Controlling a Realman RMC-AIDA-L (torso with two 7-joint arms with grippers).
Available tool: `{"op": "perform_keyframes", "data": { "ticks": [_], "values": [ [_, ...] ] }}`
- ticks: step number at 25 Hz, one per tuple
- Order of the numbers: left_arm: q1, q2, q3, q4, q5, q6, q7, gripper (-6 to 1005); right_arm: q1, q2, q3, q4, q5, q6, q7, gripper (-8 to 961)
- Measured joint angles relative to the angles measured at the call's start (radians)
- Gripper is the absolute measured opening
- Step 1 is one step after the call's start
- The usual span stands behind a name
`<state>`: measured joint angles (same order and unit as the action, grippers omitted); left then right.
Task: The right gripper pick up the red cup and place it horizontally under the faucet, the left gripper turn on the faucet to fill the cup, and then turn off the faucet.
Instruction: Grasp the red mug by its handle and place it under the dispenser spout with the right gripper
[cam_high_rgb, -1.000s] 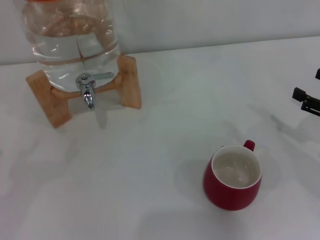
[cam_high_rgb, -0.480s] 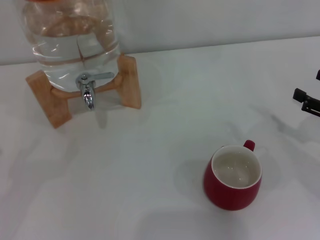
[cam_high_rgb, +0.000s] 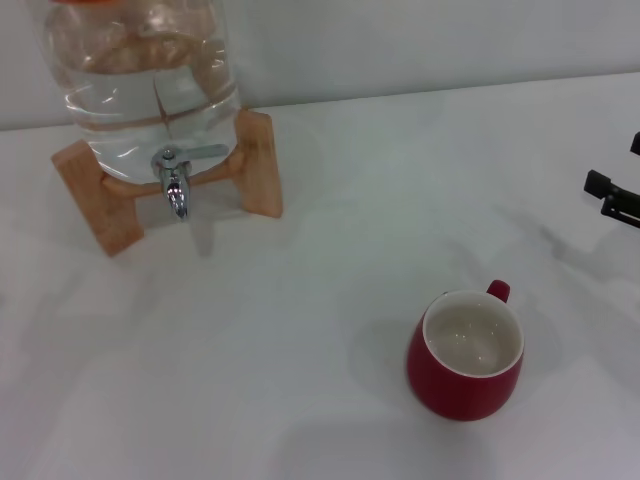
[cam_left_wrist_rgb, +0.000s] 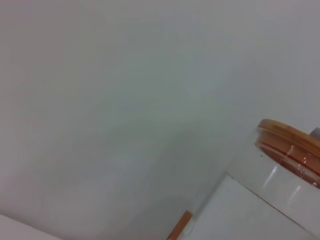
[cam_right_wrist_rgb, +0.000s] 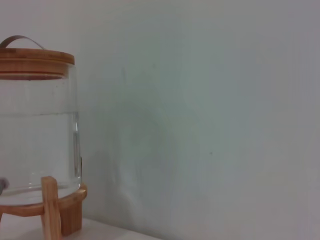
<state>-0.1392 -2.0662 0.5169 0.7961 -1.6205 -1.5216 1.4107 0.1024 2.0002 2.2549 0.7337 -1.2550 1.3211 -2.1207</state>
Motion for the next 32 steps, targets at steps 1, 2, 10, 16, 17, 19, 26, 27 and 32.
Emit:
{"op": "perform_keyframes", "data": {
  "ticks": [1,2,10,16,17,19,26,27,32],
  "values": [
    [0.000,0.000,0.000,0.000,0.000,0.000,0.000,803,0.001,0.000,0.000,0.001,0.000,0.000,0.000,854],
    [-0.001,0.000,0.000,0.000,-0.001,0.000,0.000,803,0.001,0.000,0.000,0.001,0.000,0.000,0.000,854],
    [0.000,0.000,0.000,0.000,-0.003,0.002,0.000,803,0.002,0.000,0.000,0.002,0.000,-0.001,-0.003,853],
    [0.000,0.000,0.000,0.000,-0.004,0.002,0.000,803,0.002,0.000,0.000,0.003,0.000,-0.003,-0.005,853],
    [0.000,0.000,0.000,0.000,-0.004,0.002,0.000,803,0.002,-0.001,0.000,0.003,0.000,-0.003,-0.005,853],
    [0.000,0.000,0.000,0.000,-0.004,0.002,0.001,803,-0.001,-0.002,0.000,0.003,-0.004,-0.003,-0.005,853],
    [0.000,0.001,0.000,0.000,-0.004,0.002,0.000,803,-0.022,-0.008,-0.003,-0.004,-0.067,0.002,-0.007,854],
    [-0.001,0.002,0.000,0.000,-0.004,0.002,0.000,803,-0.024,-0.007,-0.004,-0.004,-0.075,0.003,-0.007,854],
    [-0.004,0.005,0.000,0.000,-0.004,0.002,0.000,803,-0.034,0.004,-0.012,-0.022,-0.108,0.027,-0.043,854]
  ]
}}
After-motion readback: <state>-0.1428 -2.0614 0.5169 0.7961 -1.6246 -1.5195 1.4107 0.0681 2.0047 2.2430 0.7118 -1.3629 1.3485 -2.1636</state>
